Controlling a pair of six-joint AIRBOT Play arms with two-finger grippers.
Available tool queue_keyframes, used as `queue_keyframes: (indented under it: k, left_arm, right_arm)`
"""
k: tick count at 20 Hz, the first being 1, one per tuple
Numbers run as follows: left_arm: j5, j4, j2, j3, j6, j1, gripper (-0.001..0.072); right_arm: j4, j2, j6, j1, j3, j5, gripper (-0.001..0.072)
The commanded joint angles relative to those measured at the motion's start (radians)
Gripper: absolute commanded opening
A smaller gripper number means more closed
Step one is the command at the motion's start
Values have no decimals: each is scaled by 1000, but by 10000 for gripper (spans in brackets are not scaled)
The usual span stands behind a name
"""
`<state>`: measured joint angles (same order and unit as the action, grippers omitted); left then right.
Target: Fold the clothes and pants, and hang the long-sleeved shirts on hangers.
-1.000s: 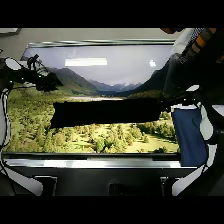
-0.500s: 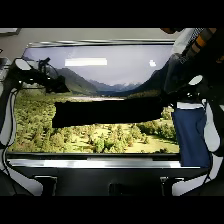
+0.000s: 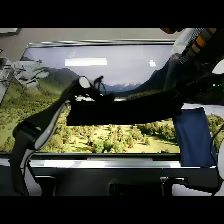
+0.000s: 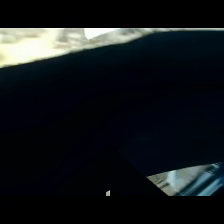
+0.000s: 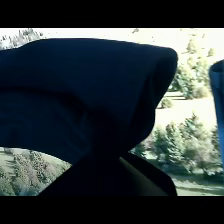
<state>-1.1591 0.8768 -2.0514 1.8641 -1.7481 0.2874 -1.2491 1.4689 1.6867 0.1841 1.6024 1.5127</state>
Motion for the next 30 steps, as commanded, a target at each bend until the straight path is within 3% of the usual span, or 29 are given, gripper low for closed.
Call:
queue_keyframes:
  k: [1, 8, 12, 16, 19, 23, 26, 30]
  left_arm:
    - [182, -204, -74, 0, -44, 158, 13]
    - [439, -476, -157, 0, -59, 294, 14]
    - [444, -504, -157, 4, -30, 305, 14]
    - [247, -425, -99, 6, 23, 207, 12]
    - [42, -151, 23, 6, -6, 66, 12]
    - [-186, 126, 240, 6, -7, -152, 13]
    - [-302, 246, 376, 6, -6, -302, 14]
    - [-353, 269, 471, 5, -6, -446, 15]
  right_arm:
    - [-65, -33, 34, -1, 120, 68, 37]
    - [-60, -34, 42, -1, 206, 146, 37]
    - [-60, -39, 42, -1, 206, 134, 37]
    - [30, -38, 43, -2, 206, 107, 37]
    - [183, -35, 89, -29, 206, 56, 37]
    - [178, -24, 166, -214, 205, -41, 36]
    - [159, 13, 250, -394, 205, -128, 36]
    - [140, 106, 335, -600, 205, -270, 37]
